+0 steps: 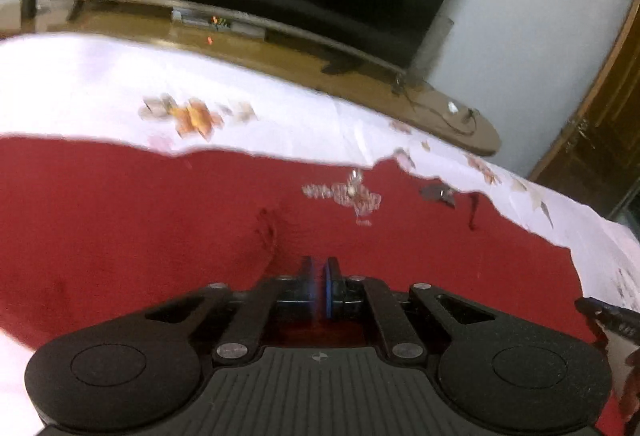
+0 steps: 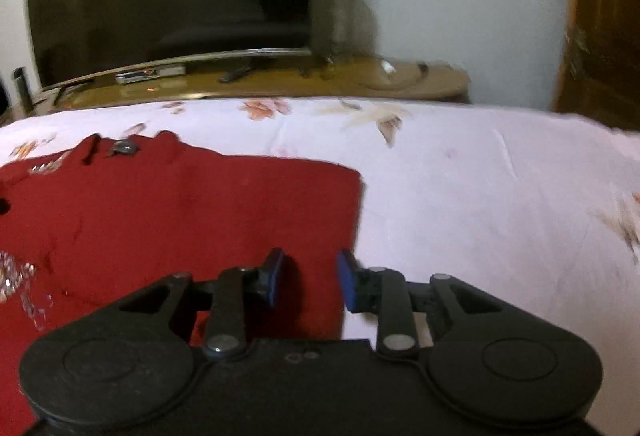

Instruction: Fold small clothes

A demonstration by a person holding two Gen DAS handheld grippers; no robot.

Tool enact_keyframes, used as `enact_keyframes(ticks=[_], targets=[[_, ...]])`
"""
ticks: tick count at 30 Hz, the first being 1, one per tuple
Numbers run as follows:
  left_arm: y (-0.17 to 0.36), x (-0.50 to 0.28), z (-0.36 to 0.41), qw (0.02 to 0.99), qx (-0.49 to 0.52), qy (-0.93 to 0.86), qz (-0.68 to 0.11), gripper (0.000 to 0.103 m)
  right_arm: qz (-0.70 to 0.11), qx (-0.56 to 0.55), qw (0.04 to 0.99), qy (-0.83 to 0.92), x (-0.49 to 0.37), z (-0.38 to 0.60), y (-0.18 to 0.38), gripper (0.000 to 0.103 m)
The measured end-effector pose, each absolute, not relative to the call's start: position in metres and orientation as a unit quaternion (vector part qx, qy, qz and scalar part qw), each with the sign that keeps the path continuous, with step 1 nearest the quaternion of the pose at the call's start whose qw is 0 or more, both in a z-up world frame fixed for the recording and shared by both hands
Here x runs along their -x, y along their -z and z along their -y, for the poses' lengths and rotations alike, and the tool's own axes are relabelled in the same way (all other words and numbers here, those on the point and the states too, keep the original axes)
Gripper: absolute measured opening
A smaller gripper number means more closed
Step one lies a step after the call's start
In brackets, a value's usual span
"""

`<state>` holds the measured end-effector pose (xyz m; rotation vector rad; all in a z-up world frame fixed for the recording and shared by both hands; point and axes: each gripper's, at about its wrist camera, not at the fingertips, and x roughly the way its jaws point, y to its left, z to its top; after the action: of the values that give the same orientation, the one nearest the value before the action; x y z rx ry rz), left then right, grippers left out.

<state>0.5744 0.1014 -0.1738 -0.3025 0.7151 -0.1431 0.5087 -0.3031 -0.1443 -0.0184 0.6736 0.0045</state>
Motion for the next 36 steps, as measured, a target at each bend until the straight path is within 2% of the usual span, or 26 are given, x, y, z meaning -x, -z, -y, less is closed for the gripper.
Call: enact_keyframes(ticks=[1,5,8,13,19,20,21,22,23,36], targets=[[0.171,-0.566,-0.104,0.926,0.145,0.064,-0.343,0.003,-0.325,-0.008,0.946,0.0,-0.506,0.306,0.139,0.031],[0.167,-0.523,-0.143,0.931,0.174,0.026,-0.32,0.003,-0.302,-0.027,0.953,0.005,-0.483,0.309,0.126,0.041],[0.172,-0.488,-0.196,0.927,0.209,-0.024,-0.312,0.003,-0.309,-0.046,0.95,0.011,-0.464,0.311,0.125,0.041],[0.189,-0.432,-0.302,0.895,0.323,-0.144,-0.271,0.003,-0.323,-0.07,0.943,0.028,-0.436,0.313,0.124,0.041],[0.203,-0.407,-0.406,0.839,0.444,-0.227,-0.218,0.004,-0.327,-0.062,0.942,0.031,-0.415,0.294,0.115,0.041],[0.207,-0.406,-0.417,0.829,0.464,-0.227,-0.213,0.007,-0.323,-0.056,0.944,0.029,-0.413,0.289,0.112,0.041],[0.211,-0.405,-0.429,0.821,0.482,-0.228,-0.204,0.014,-0.319,-0.049,0.946,0.026,-0.412,0.283,0.108,0.041],[0.214,-0.404,-0.439,0.818,0.492,-0.226,-0.192,0.032,-0.316,-0.043,0.948,0.022,-0.41,0.276,0.105,0.041],[0.216,-0.405,-0.447,0.819,0.499,-0.219,-0.18,0.034,-0.314,-0.036,0.949,0.018,-0.41,0.269,0.102,0.041],[0.221,-0.429,-0.475,0.827,0.488,-0.218,-0.174,0.034,-0.299,-0.002,0.954,-0.001,-0.411,0.221,0.083,0.042]])
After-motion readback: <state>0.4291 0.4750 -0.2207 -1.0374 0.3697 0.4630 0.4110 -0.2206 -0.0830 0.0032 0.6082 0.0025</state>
